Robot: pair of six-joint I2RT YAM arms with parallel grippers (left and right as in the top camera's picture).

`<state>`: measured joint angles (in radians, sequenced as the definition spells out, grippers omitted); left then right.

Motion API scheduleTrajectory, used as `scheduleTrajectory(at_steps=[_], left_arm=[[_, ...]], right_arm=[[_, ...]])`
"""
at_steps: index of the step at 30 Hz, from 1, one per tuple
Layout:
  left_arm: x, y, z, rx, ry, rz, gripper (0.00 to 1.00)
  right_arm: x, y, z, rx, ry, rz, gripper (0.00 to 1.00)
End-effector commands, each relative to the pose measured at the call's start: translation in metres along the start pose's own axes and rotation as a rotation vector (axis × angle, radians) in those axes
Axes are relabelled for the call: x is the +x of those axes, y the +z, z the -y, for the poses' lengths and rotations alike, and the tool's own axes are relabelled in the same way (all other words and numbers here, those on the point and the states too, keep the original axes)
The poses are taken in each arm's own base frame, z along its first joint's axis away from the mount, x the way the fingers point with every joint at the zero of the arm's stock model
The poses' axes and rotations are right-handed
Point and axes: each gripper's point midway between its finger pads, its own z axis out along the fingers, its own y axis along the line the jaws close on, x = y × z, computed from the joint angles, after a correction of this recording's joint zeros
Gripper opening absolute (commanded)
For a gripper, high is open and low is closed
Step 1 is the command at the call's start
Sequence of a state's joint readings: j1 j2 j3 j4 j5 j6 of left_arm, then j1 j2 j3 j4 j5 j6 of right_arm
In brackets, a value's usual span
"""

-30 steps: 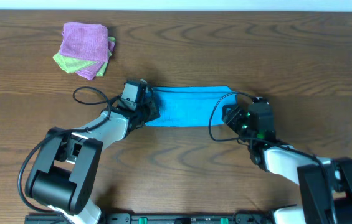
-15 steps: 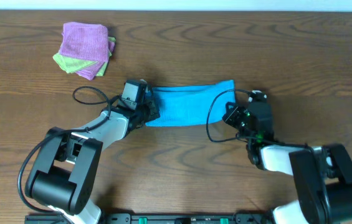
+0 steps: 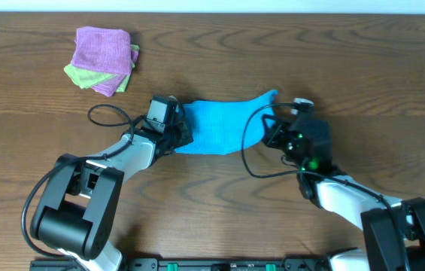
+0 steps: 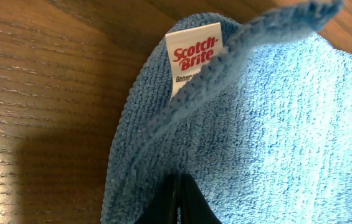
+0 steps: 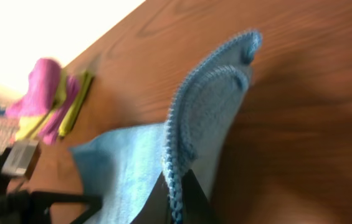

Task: Fold the cloth
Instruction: 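Lift the right edge and fold it over toward the left gripper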

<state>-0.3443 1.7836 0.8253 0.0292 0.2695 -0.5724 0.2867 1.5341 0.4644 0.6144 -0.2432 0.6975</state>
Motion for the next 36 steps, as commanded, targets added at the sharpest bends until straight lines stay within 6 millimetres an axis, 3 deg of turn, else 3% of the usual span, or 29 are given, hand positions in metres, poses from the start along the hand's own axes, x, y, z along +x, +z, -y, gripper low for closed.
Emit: scheduleTrajectory(at_steps=[1,11,19,27,36], left_arm=[[0.007,0.006,-0.007,-0.03,-0.001,-0.027,0.06],[0.006,0.005,-0.006,-0.024,0.004,-0.024,0.05],[0.001,-0.001,-0.001,-0.015,0.022,-0.01,0.06],[-0.012,-0.019,-0.014,-0.037,0.014,0.014,0.05],[-0.051,-0.073,-0.026,-0.031,0.004,0.141,0.06]], right_arm=[[-0.007,0.008,-0.041,-0.077,-0.113,-0.016,0.01],[-0.006,0.039,-0.098,-0.109,-0.257,-0.093,0.02],[0.033,0.07,-0.126,-0.17,-0.296,-0.2,0.02],[0.066,0.076,-0.131,-0.174,-0.332,-0.275,0.02],[0.086,0.081,-0.126,-0.165,-0.353,-0.319,0.01]])
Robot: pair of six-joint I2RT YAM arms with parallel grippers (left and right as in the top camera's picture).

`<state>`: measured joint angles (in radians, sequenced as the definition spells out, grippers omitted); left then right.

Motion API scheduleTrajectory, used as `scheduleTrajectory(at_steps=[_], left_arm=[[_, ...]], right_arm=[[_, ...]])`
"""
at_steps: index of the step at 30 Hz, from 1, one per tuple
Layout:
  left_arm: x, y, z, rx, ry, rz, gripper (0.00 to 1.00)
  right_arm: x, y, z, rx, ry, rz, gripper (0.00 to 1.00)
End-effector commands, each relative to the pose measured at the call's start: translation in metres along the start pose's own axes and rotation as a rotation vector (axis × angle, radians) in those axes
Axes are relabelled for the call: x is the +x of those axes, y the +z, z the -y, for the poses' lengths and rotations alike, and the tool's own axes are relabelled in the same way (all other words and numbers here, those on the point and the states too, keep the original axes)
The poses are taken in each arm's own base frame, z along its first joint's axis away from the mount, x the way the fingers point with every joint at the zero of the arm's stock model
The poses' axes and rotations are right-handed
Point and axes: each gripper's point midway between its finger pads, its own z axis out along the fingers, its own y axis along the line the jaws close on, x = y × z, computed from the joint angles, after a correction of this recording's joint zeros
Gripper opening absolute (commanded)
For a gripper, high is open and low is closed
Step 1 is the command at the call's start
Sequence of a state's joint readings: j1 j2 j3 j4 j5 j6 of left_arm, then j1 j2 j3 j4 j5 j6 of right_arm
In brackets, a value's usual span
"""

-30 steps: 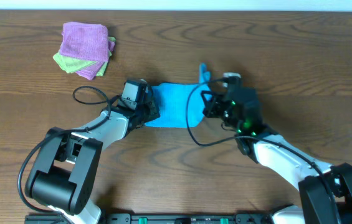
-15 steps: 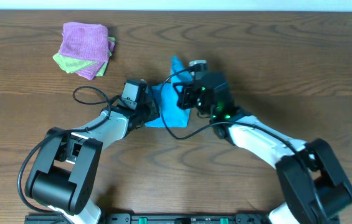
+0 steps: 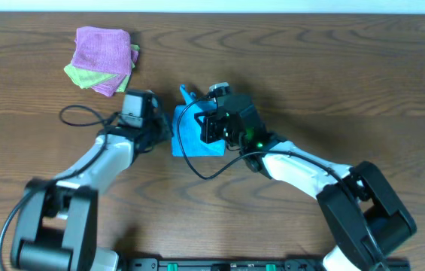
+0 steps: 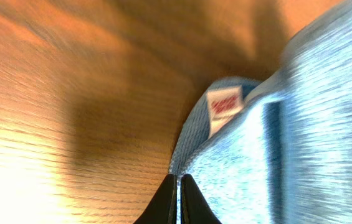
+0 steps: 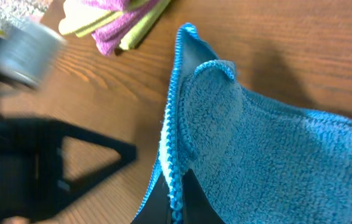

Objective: Fold the cloth

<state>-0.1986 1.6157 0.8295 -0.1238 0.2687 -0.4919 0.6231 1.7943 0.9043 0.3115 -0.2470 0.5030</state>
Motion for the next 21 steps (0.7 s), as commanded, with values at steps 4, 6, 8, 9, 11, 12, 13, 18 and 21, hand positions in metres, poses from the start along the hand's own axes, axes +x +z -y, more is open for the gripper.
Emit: scheduleTrajectory(at_steps=[4,6,8,9,11,12,13,18,21], left_arm=[[-0.033,-0.039,0.004,0.023,0.036,0.127,0.05],[-0.038,-0.048,0.003,0.024,0.033,0.153,0.06],[-0.043,-0.055,0.001,0.023,0.036,0.172,0.06],[-0.045,-0.058,-0.001,0.021,0.034,0.178,0.06],[-0.047,-0.061,-0.004,0.017,0.025,0.186,0.06],[-0.048,-0.062,-0.006,0.014,0.02,0.188,0.06],[-0.048,-0.062,-0.007,0.012,0.016,0.187,0.06],[-0.047,-0.062,-0.011,0.002,0.008,0.177,0.06],[-0.046,-0.062,-0.011,0.002,0.008,0.177,0.06]], right_arm=[[0.014,0.014,-0.006,-0.005,-0.034,-0.038,0.04],[0.019,0.016,-0.008,-0.006,-0.037,-0.047,0.12],[0.022,0.017,-0.013,-0.014,-0.044,-0.053,0.2],[0.023,0.018,-0.015,-0.02,-0.047,-0.054,0.25],[0.025,0.018,-0.022,-0.035,-0.055,-0.058,0.32],[0.027,0.018,-0.027,-0.051,-0.059,-0.064,0.36],[0.029,0.018,-0.03,-0.065,-0.061,-0.07,0.39],[0.035,0.018,-0.047,-0.135,-0.072,-0.091,0.49],[0.033,0.017,-0.051,-0.159,-0.075,-0.091,0.54]])
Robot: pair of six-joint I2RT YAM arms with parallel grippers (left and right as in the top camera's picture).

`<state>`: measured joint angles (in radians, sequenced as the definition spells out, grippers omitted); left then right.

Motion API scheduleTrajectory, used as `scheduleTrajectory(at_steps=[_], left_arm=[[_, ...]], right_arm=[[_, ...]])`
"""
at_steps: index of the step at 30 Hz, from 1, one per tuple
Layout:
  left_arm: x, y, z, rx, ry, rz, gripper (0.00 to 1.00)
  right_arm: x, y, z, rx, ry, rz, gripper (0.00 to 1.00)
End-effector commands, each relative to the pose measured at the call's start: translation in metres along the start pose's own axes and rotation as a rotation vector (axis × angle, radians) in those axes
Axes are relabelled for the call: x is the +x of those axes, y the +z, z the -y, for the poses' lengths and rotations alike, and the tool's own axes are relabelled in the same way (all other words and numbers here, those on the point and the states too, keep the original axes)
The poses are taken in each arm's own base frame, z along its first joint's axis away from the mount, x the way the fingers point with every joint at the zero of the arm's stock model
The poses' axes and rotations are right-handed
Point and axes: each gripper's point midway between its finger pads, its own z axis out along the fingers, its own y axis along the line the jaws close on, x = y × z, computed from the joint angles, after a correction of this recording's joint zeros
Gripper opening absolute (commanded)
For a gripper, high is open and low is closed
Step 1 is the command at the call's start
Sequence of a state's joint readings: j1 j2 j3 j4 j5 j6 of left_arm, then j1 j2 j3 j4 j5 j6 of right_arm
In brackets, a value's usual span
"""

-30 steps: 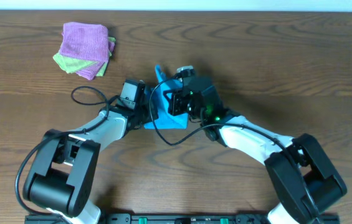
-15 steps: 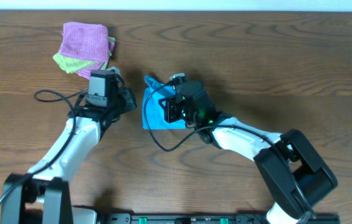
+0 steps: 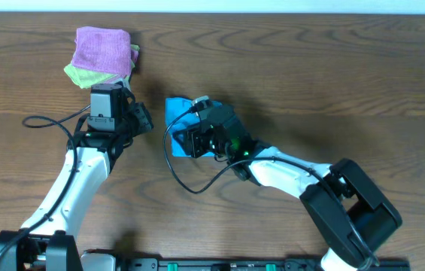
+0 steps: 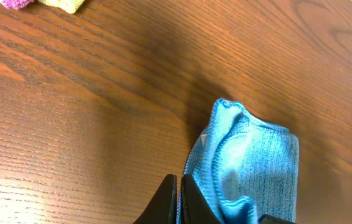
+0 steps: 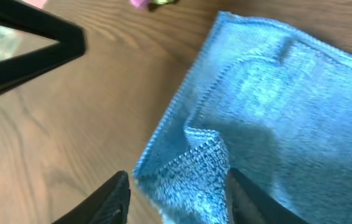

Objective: Fold the cloth

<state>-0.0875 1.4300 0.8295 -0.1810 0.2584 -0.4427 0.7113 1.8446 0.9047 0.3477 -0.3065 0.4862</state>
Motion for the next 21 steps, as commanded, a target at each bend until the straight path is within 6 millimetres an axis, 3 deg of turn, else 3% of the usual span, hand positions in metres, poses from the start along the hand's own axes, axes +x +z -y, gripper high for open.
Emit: scheduleTrajectory(at_steps=[1,11,16,19,21], left_arm=[[-0.005,-0.003,0.0,-0.004,0.021,0.014,0.07],[-0.009,-0.009,-0.002,-0.004,0.02,0.031,0.12],[-0.015,-0.015,-0.007,-0.011,0.006,0.049,0.13],[-0.013,-0.019,-0.01,-0.019,0.007,0.041,0.21],[-0.008,-0.023,-0.012,-0.027,0.002,0.022,0.37]], right_arm=[[-0.005,0.003,-0.016,-0.059,-0.018,-0.004,0.55],[0.0,0.002,-0.024,-0.106,-0.016,-0.039,0.61],[-0.006,-0.001,-0.023,-0.105,-0.017,-0.018,0.61],[-0.024,-0.011,-0.017,-0.089,-0.011,0.024,0.61],[-0.041,-0.026,-0.006,-0.047,0.002,0.063,0.62]])
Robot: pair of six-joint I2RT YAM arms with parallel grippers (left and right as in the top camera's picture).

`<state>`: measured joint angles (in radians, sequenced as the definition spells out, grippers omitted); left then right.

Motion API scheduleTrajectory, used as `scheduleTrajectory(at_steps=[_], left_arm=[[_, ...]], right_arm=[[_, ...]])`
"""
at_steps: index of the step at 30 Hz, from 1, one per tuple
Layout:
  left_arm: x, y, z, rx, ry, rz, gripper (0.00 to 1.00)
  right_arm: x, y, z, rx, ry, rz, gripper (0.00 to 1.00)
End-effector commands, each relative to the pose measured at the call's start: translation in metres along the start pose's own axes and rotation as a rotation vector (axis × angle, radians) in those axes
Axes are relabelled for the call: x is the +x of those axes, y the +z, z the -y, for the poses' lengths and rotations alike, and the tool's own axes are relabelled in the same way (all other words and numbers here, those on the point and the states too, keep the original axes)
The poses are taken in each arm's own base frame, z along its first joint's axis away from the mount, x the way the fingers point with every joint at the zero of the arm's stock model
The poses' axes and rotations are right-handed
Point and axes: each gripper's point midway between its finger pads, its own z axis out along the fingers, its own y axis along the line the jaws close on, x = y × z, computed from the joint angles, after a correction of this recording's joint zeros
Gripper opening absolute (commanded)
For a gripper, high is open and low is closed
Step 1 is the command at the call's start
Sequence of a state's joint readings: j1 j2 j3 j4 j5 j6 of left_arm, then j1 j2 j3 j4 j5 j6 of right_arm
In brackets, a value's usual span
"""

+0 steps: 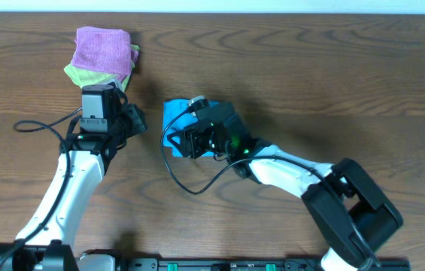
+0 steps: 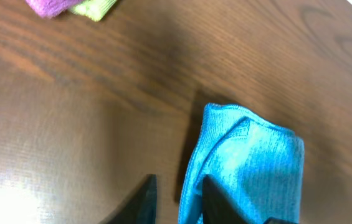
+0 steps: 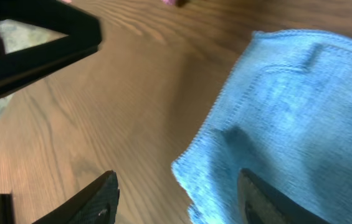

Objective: Fold the cloth

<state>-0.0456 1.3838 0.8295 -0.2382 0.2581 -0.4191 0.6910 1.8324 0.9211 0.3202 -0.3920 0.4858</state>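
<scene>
The blue cloth [image 1: 173,120] lies folded into a small rectangle on the wooden table, its stitched edges showing in both wrist views [image 2: 250,165] [image 3: 294,106]. My right gripper [image 1: 183,141] hangs open over the cloth's near-left part, jaws wide apart [image 3: 182,196], holding nothing. My left gripper [image 1: 137,120] is open just left of the cloth, apart from it. In its own view the left gripper [image 2: 177,190] stands above the cloth's left edge with nothing held.
A pile of purple and green folded cloths [image 1: 103,56] sits at the back left, just behind the left wrist, and shows in the left wrist view [image 2: 70,6]. Black cables trail from both arms over the wooden table [image 1: 347,75].
My left gripper, shut then, is now open and has shifted slightly left. The right gripper's jaws stand wider, and the cloth's bunched corner under them now lies flatter.
Both grippers were first shut on opposite ends of the cloth, stretched between them. Then the right one held its end over at the left end, doubling the cloth. Then the right gripper was open and the left was off the cloth. Now both are open.
</scene>
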Motion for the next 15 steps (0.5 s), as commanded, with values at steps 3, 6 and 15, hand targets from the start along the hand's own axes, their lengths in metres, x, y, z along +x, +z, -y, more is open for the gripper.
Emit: scheduleTrajectory(at_steps=[3,6,15], left_arm=[[0.01,-0.015,0.001,0.009,0.003,-0.04,0.6],[0.026,-0.022,0.009,0.056,-0.01,-0.112,0.75],[0.055,-0.029,0.029,0.189,-0.046,-0.253,0.95]], right_arm=[[-0.059,-0.055,0.017,0.09,-0.037,0.129,0.69],[-0.073,-0.097,0.03,0.165,-0.07,0.143,0.83],[-0.048,-0.206,0.025,0.302,-0.132,0.057,0.99]])
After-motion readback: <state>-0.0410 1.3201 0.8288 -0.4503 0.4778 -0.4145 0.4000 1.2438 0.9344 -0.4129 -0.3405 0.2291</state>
